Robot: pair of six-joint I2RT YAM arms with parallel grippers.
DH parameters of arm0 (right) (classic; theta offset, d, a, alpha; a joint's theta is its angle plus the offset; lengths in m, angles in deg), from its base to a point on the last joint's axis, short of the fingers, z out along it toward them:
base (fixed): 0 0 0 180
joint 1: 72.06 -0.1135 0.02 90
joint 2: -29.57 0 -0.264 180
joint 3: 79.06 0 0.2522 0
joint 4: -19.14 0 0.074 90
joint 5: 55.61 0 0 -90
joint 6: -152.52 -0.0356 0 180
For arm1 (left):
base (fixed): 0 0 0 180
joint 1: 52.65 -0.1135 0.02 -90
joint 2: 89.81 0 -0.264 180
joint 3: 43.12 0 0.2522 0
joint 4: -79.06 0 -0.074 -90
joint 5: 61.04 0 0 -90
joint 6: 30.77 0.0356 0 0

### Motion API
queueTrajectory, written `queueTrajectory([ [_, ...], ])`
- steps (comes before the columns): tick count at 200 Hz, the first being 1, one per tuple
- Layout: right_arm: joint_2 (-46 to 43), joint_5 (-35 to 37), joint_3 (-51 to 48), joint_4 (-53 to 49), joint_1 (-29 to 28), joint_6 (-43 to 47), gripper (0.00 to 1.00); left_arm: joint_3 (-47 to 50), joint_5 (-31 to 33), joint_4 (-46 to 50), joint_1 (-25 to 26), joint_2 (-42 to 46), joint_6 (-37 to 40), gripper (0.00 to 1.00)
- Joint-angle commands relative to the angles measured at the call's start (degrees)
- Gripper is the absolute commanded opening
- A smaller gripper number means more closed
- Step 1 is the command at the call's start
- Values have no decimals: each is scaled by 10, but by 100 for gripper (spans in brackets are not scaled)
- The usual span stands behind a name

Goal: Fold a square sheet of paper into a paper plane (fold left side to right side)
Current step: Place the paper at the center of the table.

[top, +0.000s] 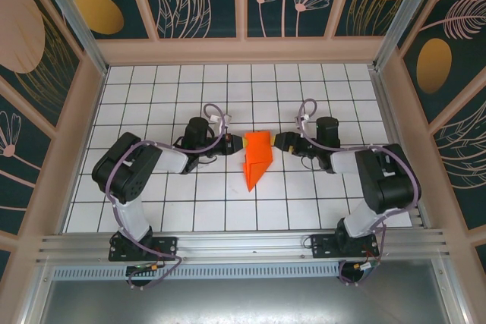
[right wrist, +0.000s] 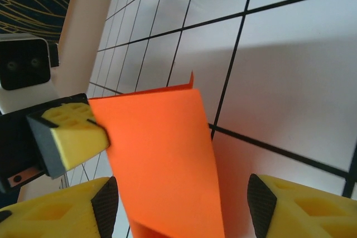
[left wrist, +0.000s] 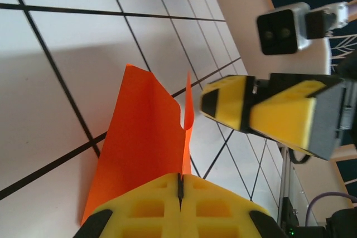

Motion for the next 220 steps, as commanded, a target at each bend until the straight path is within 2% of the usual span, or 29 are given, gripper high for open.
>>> queueTrajectory([
  [1,35,-43,25,53,-3,24,65,6,-25,-49,-4,10,-4,4],
  [35,89,-81,40,89,-4,21,63,6,-26,-53,-4,3,-6,4],
  [71,107,-110,35,117,-14,16,58,5,-26,-56,-4,-10,-8,4],
  [111,101,-105,32,97,-19,33,39,1,-24,-57,-4,-23,-9,4],
  [150,81,-84,34,47,-18,62,28,-4,-19,-48,-4,-35,-3,4],
  [170,67,-73,34,24,-17,70,18,-7,-17,-40,-4,-40,2,5],
  [178,61,-67,33,12,-17,74,15,-9,-16,-35,-4,-40,7,9],
  [189,52,-60,35,-7,-17,77,9,-12,-9,-20,-5,-35,18,21],
  [196,44,-52,36,-23,-17,78,6,-13,0,-4,-5,-28,28,25],
  [207,34,-45,38,-44,-18,79,5,-17,15,27,-5,-9,48,31],
  [220,22,-24,42,-79,-19,80,3,-22,47,76,-5,22,76,45],
])
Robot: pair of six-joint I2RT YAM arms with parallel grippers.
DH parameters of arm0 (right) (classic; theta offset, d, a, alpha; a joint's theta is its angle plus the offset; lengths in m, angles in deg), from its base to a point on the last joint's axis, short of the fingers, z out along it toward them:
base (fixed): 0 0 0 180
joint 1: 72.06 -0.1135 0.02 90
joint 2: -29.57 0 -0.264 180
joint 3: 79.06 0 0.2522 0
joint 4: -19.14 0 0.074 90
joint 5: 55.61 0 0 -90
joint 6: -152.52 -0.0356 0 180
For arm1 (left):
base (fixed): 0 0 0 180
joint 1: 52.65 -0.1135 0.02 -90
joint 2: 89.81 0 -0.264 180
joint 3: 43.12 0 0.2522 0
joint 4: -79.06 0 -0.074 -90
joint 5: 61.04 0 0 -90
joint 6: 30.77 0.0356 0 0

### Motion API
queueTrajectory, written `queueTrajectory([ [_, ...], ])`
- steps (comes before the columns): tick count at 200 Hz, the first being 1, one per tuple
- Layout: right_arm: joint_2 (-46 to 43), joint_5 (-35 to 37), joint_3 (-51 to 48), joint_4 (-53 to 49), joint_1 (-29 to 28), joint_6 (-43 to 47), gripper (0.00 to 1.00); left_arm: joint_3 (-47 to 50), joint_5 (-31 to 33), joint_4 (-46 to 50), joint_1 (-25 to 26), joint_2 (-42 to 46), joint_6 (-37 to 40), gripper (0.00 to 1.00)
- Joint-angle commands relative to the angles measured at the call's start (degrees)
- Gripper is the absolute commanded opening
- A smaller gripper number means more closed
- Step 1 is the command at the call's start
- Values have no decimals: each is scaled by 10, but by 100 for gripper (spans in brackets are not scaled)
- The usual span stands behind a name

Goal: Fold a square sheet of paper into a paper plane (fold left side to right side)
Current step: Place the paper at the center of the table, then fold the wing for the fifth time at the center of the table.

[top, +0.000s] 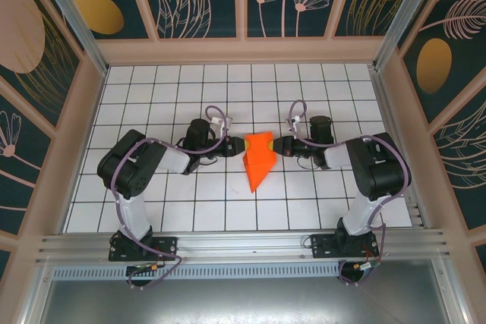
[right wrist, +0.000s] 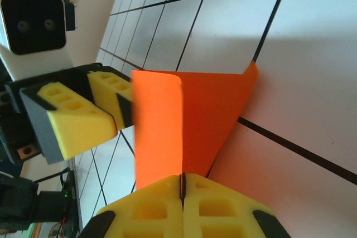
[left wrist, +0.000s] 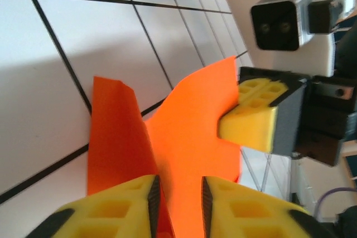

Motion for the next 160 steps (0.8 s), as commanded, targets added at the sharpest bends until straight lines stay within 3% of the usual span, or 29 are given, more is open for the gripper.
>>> queueTrajectory([
  [1,-33,31,13,-66,-3,20,3,-19,44,76,-5,52,59,46],
  [9,-40,42,14,-82,-3,17,3,-22,71,111,-5,75,79,54],
  [22,-48,60,20,-107,-7,6,3,-23,108,160,-5,118,108,59],
  [51,-62,84,32,-135,-16,-22,3,-23,180,259,9,192,154,59],
  [73,-64,115,61,-183,-35,-35,3,-32,248,338,60,224,185,59],
  [116,-57,166,112,-248,-68,-69,3,-48,366,435,163,231,185,61],
  [160,-27,185,165,-296,-86,-90,2,-89,423,471,241,187,173,63],
])
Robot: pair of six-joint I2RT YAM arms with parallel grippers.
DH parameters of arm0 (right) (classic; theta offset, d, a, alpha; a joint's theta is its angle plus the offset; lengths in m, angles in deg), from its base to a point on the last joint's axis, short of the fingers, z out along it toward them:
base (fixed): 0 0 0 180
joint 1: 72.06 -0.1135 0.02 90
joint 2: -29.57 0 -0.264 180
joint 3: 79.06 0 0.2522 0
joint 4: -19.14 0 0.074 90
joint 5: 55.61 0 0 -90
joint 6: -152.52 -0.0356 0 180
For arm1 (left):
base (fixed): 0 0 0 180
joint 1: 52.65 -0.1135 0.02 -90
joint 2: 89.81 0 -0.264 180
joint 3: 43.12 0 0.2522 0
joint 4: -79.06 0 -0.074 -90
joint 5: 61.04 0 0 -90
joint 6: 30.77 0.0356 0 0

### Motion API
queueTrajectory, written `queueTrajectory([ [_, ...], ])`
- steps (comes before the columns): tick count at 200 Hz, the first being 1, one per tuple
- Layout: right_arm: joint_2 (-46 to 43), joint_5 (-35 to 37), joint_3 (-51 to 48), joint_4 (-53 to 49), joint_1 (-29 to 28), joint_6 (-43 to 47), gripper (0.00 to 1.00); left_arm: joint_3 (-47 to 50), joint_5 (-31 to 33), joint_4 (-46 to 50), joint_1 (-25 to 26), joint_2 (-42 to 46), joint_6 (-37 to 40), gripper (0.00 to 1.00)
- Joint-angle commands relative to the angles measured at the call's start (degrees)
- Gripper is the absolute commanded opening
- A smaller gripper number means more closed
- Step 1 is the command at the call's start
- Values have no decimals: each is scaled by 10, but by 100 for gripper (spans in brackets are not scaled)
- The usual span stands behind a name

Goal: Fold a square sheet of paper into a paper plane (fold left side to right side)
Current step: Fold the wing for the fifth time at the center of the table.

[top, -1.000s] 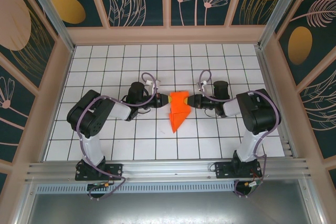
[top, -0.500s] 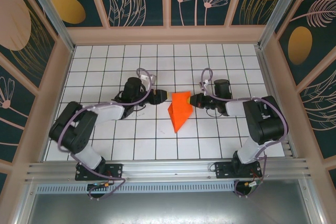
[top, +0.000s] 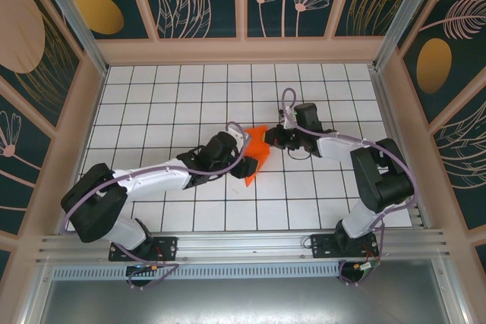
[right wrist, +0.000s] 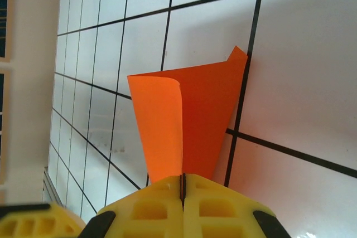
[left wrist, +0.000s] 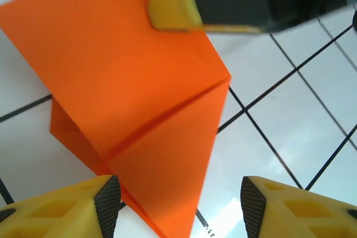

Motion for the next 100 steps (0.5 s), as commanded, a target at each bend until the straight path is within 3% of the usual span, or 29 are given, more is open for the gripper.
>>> queueTrajectory([
  [1,21,22,35,-46,-10,-23,2,-42,66,47,33,-28,4,63],
  [100,50,23,66,-67,-19,-37,1,-167,231,184,112,-174,-25,71],
])
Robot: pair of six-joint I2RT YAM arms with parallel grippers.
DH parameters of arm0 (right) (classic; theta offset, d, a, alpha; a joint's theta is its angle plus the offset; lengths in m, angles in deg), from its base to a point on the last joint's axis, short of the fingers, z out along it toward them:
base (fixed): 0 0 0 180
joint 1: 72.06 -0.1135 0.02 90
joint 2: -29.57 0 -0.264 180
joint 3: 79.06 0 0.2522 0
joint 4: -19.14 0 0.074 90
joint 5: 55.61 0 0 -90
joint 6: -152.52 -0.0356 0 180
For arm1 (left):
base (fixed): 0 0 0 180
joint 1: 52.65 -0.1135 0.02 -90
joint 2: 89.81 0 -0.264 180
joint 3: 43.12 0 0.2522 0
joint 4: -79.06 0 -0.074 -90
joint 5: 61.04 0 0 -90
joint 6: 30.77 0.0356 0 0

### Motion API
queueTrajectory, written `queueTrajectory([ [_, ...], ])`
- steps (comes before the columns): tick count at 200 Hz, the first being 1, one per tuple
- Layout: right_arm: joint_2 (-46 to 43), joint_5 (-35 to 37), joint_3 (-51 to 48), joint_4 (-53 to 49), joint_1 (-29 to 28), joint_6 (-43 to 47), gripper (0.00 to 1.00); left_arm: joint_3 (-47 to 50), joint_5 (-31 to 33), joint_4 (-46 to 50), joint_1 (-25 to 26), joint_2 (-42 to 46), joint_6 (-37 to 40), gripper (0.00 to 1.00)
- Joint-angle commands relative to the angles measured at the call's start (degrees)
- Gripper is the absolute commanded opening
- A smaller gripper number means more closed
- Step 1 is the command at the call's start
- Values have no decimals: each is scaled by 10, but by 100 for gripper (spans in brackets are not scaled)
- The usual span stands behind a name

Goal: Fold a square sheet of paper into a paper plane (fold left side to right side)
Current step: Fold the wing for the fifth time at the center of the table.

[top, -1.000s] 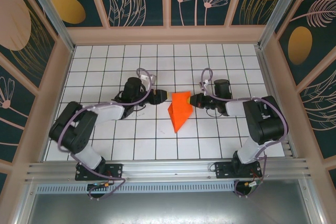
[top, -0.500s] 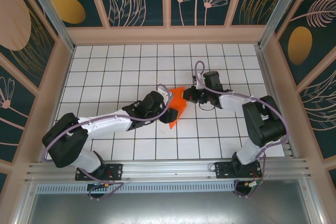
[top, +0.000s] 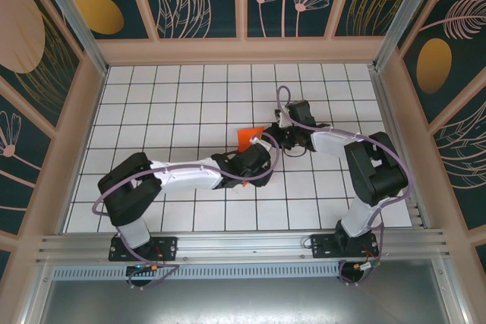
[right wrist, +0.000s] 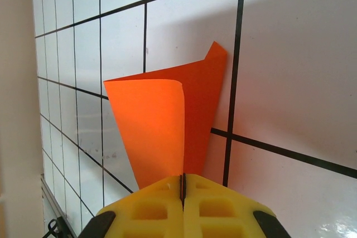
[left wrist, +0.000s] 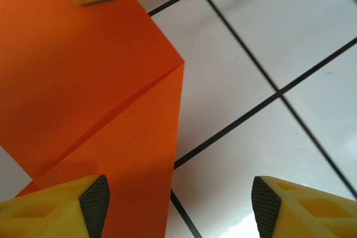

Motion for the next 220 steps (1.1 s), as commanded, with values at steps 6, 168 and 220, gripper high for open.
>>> queueTrajectory([
  [6,13,3,19,-12,-5,-11,1,-31,68,66,16,-33,-15,71],
  [168,23,0,28,-25,-10,-5,1,-47,144,93,30,-72,-35,38],
  [220,24,0,33,-34,-10,8,3,-45,135,85,30,-72,-36,19],
])
